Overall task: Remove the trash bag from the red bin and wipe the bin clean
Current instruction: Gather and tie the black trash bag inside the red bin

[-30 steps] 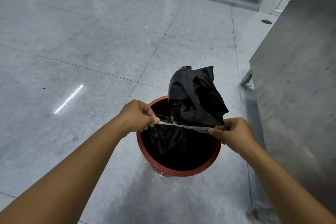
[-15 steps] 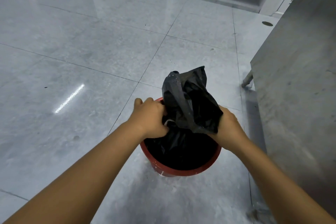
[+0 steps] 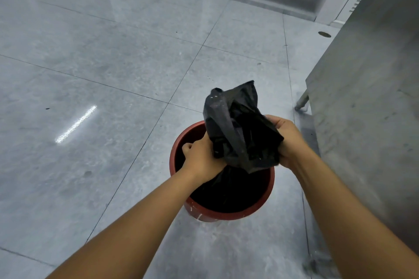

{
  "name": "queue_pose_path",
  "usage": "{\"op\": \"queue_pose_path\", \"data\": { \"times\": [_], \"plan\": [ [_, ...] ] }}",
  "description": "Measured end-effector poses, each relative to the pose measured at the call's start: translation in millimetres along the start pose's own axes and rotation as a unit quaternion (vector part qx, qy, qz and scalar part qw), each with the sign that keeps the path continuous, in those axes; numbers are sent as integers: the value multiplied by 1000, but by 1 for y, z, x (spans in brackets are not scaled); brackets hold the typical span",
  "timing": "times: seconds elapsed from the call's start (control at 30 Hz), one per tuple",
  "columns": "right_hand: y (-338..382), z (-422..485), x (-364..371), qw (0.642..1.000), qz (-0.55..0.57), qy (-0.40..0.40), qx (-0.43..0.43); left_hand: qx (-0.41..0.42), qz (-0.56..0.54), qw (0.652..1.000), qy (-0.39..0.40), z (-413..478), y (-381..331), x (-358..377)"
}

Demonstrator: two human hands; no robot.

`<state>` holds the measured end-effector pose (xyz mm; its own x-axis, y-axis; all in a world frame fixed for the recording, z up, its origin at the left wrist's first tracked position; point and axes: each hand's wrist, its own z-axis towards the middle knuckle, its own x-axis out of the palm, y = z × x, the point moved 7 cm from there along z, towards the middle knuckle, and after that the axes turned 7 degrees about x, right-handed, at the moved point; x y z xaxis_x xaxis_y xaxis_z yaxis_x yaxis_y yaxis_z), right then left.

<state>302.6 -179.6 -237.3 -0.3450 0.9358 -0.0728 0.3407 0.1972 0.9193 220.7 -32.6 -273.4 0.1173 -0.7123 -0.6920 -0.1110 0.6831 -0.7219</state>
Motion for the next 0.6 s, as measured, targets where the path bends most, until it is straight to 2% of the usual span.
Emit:
{"op": "queue_pose_path", "data": {
  "times": [0.13, 0.23, 0.3, 0.47, 0.53, 0.6],
  "plan": [
    [10, 8, -16, 998, 33, -34, -42, 11, -39, 999, 8, 4, 1, 0],
    [8, 10, -11, 997, 38, -33, -62, 4, 12, 1000, 18, 7, 4, -5],
    [2, 13, -5, 998, 42, -10, -53, -4, 34, 999, 37, 7, 6, -4],
    [0, 0, -3, 994, 96, 55, 15, -34, -6, 998, 45, 12, 7, -9],
    [3, -13, -11, 995, 88, 15, 38, -48, 29, 997, 53, 12, -4, -21],
    [10, -30, -13, 997, 25, -29, 64, -59, 37, 997, 44, 10, -25, -39]
  ]
}}
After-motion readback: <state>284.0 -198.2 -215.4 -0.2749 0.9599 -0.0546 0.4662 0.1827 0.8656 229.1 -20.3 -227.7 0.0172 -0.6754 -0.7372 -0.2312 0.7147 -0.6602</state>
